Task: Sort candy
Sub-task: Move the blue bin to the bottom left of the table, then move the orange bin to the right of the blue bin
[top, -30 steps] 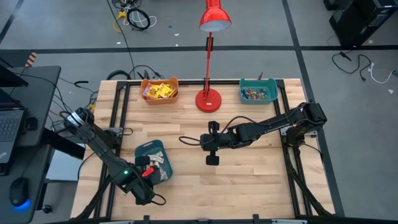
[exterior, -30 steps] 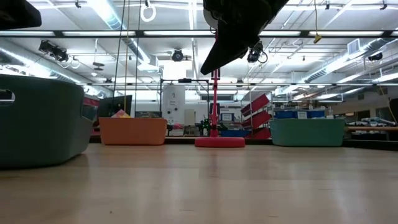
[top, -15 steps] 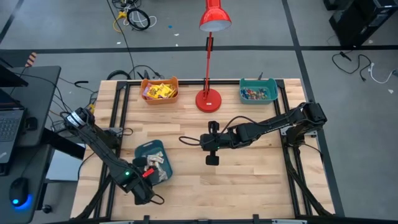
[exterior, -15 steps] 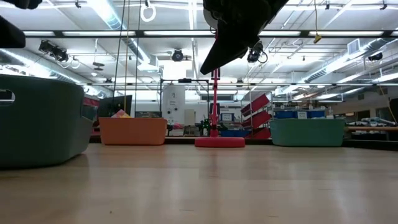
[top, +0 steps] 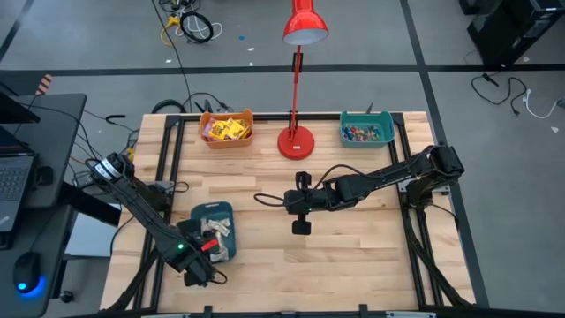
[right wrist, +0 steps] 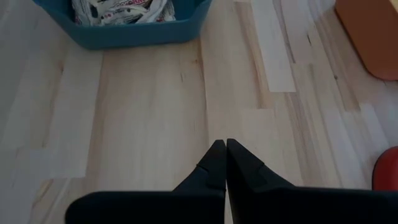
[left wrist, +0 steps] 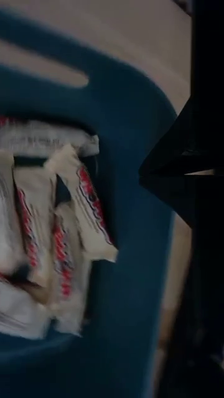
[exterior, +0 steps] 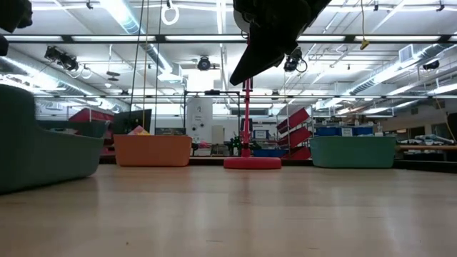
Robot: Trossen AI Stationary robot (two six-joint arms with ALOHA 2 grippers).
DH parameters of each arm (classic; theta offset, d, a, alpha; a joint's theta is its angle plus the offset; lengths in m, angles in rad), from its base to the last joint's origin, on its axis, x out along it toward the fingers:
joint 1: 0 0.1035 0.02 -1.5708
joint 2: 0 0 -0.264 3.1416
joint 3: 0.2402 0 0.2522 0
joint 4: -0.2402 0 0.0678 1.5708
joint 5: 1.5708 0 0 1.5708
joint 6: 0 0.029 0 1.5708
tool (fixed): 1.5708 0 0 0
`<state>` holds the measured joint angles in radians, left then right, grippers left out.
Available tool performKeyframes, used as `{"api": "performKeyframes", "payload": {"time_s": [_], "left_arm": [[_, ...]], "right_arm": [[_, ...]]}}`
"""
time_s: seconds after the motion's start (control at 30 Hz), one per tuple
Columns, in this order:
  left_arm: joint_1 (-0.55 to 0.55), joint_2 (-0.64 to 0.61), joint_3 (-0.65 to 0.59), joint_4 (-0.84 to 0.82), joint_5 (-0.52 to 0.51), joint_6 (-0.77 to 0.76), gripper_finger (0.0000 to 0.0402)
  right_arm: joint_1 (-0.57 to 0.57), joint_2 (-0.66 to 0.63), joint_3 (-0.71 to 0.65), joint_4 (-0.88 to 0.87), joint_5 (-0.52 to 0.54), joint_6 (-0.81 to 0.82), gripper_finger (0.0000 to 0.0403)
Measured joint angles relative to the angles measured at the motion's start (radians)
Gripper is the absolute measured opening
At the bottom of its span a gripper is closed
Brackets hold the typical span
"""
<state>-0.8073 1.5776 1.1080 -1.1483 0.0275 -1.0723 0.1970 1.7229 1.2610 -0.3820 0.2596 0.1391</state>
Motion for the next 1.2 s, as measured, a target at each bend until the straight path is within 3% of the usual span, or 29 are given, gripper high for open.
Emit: {"api": "performKeyframes", "payload": {"time_s": [0.63,0.93,1.2], "left_arm": [[-0.002,-0.005,0.000,-0.082,0.025,-0.031,0.0000],[-0.046,-0.050,0.080,-0.084,-0.228,-0.008,0.0000],[-0.080,-0.063,0.103,-0.198,-0.485,-0.007,0.0000]], "right_arm": [[0.001,0.000,0.000,0.016,0.013,0.001,0.0000],[-0.087,0.000,0.000,0.136,0.003,-0.006,0.0000],[-0.197,0.026,0.003,0.311,-0.100,-0.061,0.0000]]}}
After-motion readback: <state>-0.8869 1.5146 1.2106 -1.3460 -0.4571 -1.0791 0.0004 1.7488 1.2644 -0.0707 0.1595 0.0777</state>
